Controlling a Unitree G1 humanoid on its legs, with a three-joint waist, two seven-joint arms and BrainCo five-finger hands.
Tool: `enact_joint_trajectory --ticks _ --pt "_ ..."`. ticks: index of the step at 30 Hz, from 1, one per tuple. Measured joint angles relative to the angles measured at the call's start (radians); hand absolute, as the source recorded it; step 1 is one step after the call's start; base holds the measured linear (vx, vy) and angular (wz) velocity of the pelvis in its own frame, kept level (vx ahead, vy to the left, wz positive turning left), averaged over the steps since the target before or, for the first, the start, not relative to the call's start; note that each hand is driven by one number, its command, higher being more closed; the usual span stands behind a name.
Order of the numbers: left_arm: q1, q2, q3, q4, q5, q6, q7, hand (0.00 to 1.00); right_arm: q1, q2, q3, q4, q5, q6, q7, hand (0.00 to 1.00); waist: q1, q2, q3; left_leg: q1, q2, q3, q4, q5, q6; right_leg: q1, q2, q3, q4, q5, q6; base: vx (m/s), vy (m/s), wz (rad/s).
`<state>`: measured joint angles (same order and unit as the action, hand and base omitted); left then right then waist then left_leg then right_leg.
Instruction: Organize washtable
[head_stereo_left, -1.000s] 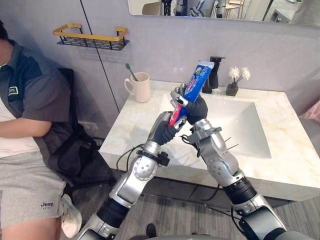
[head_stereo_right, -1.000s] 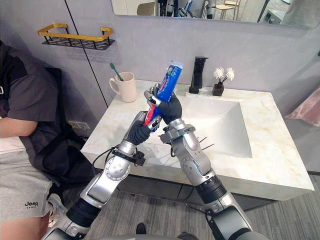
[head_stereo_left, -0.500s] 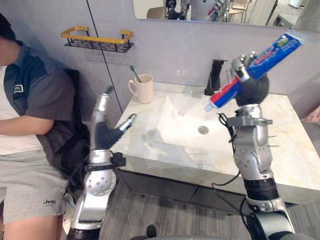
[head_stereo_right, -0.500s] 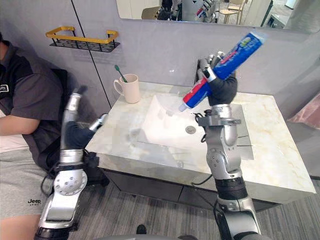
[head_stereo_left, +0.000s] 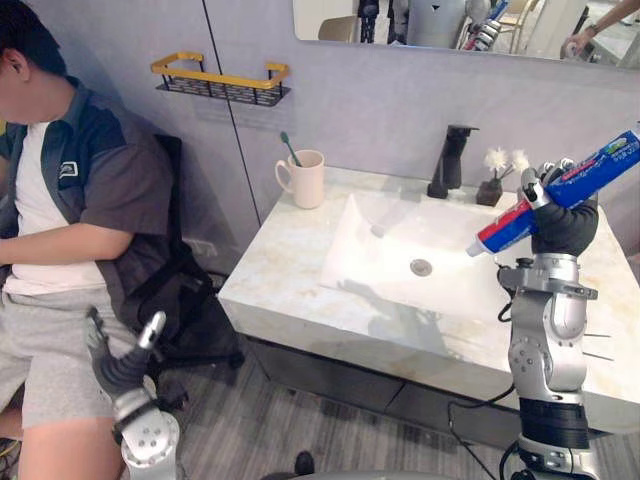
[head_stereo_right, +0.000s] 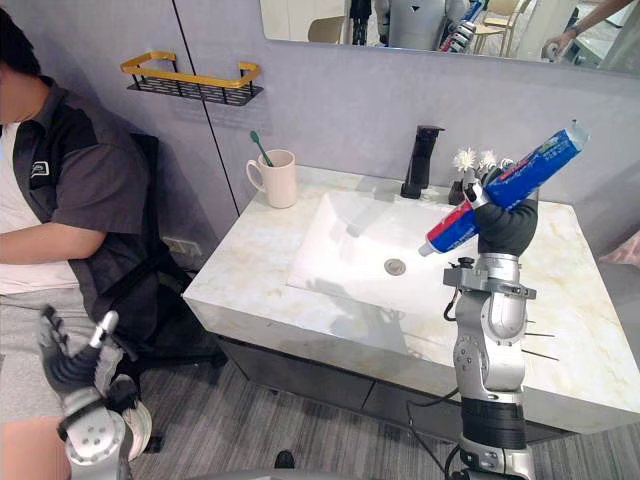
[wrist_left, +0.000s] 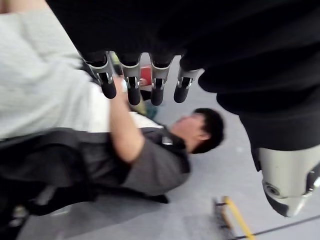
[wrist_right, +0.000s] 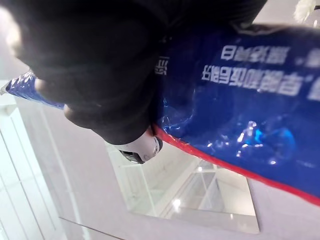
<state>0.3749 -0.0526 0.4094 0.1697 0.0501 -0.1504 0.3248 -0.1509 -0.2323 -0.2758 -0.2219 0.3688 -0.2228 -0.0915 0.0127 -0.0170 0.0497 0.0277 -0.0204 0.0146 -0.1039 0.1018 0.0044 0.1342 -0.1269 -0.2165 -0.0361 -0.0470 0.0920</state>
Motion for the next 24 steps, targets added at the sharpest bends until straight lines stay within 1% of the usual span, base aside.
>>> enact_joint_trajectory --ticks 1,2,4,7,9,10,13,14,15,16,18,19,20,21,23,24 --pt "0.008 -0.005 0.009 0.081 0.0 0.017 -0.024 0.0 0.0 0.007 -0.015 0.0 -0.03 0.001 -0.014 1.0 0.002 -0.001 0.0 -0.004 -0.001 -0.006 0.0 0.0 0.0 -0.001 0.0 -0.005 -0.001 -0.001 0.001 0.02 -0.015 0.13" --pt "0.012 -0.007 0.013 0.107 0.0 0.023 -0.031 0.0 0.0 0.012 -0.019 0.0 -0.035 0.001 -0.018 1.0 0.002 -0.002 -0.001 -0.006 -0.001 -0.009 0.0 0.0 0.0 -0.002 0.0 -0.007 -0.001 -0.002 0.001 0.02 -0.018 0.13" --pt "0.029 -0.015 0.018 0.175 -0.001 0.035 -0.056 0.0 0.0 0.021 -0.031 0.001 -0.081 0.001 -0.041 1.0 0.005 -0.008 -0.004 -0.022 -0.001 -0.017 0.0 0.001 -0.001 -0.015 -0.001 -0.017 0.0 -0.003 0.0 0.01 -0.015 0.11" --pt "0.037 -0.018 0.016 0.233 -0.002 0.037 -0.085 0.0 -0.002 0.022 -0.033 0.008 -0.119 0.001 -0.071 1.0 0.01 -0.014 -0.004 -0.033 -0.002 -0.033 0.0 0.002 -0.004 -0.018 -0.004 -0.031 0.0 -0.002 0.003 0.02 -0.01 0.13" --pt "0.035 -0.02 0.003 0.266 -0.001 0.038 -0.106 0.0 -0.029 0.027 -0.04 0.032 -0.15 0.001 -0.1 1.0 0.028 -0.016 -0.004 -0.035 -0.002 -0.036 0.0 0.003 -0.004 -0.019 -0.004 -0.032 -0.001 -0.003 0.004 0.01 -0.006 0.04" --pt "0.036 -0.02 -0.005 0.273 -0.001 0.038 -0.11 0.0 -0.042 0.027 -0.041 0.042 -0.159 0.001 -0.11 1.0 0.029 -0.016 -0.003 -0.037 -0.003 -0.038 0.0 0.003 -0.004 -0.02 -0.004 -0.035 -0.001 -0.003 0.004 0.01 -0.013 0.07" --pt "0.034 -0.018 -0.041 0.304 0.0 0.037 -0.133 0.0 -0.134 0.026 -0.045 0.088 -0.194 -0.001 -0.161 1.0 0.034 -0.017 -0.003 -0.065 -0.003 -0.05 0.0 0.006 -0.008 -0.039 -0.003 -0.048 -0.001 -0.003 0.004 0.0 -0.007 0.13" --pt "0.034 -0.003 -0.072 0.321 0.0 0.038 -0.141 0.0 -0.175 0.021 -0.047 0.11 -0.208 -0.002 -0.181 1.0 0.042 -0.02 -0.001 -0.077 -0.004 -0.059 0.0 0.007 -0.009 -0.045 -0.002 -0.055 -0.001 -0.002 0.003 0.02 -0.014 0.12" --pt "0.029 0.014 -0.1 0.336 0.0 0.038 -0.151 0.0 -0.217 0.004 -0.048 0.139 -0.224 -0.003 -0.203 1.0 0.058 -0.026 0.002 -0.089 -0.002 -0.064 0.001 0.009 -0.01 -0.054 0.001 -0.058 -0.001 0.0 0.001 0.02 -0.017 0.12" --pt "0.025 0.02 -0.108 0.344 0.0 0.038 -0.151 0.0 -0.237 -0.007 -0.047 0.154 -0.23 -0.003 -0.216 1.0 0.064 -0.03 0.004 -0.094 -0.001 -0.069 0.001 0.011 -0.01 -0.057 0.002 -0.061 -0.001 0.0 0.001 0.01 -0.019 0.19" --pt "0.016 0.038 -0.139 0.355 0.0 0.037 -0.151 0.0 -0.35 -0.046 -0.046 0.23 -0.259 -0.002 -0.244 1.0 0.087 -0.037 0.018 -0.116 -0.001 -0.089 0.001 0.02 -0.011 -0.069 0.006 -0.078 -0.001 0.0 0.0 0.01 -0.024 0.24" --pt "0.016 0.039 -0.144 0.356 0.0 0.037 -0.151 0.0 -0.388 -0.062 -0.041 0.253 -0.267 -0.002 -0.258 1.0 0.088 -0.036 0.019 -0.126 -0.001 -0.096 0.001 0.023 -0.011 -0.075 0.007 -0.083 -0.001 0.0 0.0 0.0 -0.02 0.25" --pt "0.013 0.039 -0.151 0.356 0.0 0.037 -0.151 0.0 -0.464 -0.096 -0.032 0.298 -0.288 -0.002 -0.282 1.0 0.098 -0.035 0.027 -0.141 0.0 -0.1 0.006 0.028 -0.012 -0.088 0.009 -0.088 0.0 0.001 -0.001 0.02 -0.014 0.17" --pt "0.007 0.045 -0.166 0.357 0.0 0.037 -0.151 0.0 -0.534 -0.135 -0.024 0.336 -0.305 0.0 -0.305 1.0 0.117 -0.033 0.049 -0.143 0.001 -0.102 0.007 0.031 -0.009 -0.09 0.011 -0.087 -0.001 0.002 -0.002 0.02 -0.012 0.13" --pt "-0.005 0.051 -0.171 0.374 0.0 0.036 -0.151 0.0 -0.619 -0.182 -0.008 0.386 -0.331 0.001 -0.33 1.0 0.137 -0.031 0.06 -0.162 0.001 -0.114 0.007 0.034 -0.011 -0.102 0.013 -0.101 -0.001 0.002 -0.002 0.01 -0.021 0.15" --pt "-0.006 0.057 -0.175 0.376 0.0 0.036 -0.151 0.0 -0.668 -0.2 0.009 0.418 -0.339 0.003 -0.344 1.0 0.139 -0.032 0.069 -0.172 0.001 -0.122 0.007 0.043 -0.011 -0.107 0.014 -0.11 -0.002 0.002 -0.002 0.01 -0.032 0.24"
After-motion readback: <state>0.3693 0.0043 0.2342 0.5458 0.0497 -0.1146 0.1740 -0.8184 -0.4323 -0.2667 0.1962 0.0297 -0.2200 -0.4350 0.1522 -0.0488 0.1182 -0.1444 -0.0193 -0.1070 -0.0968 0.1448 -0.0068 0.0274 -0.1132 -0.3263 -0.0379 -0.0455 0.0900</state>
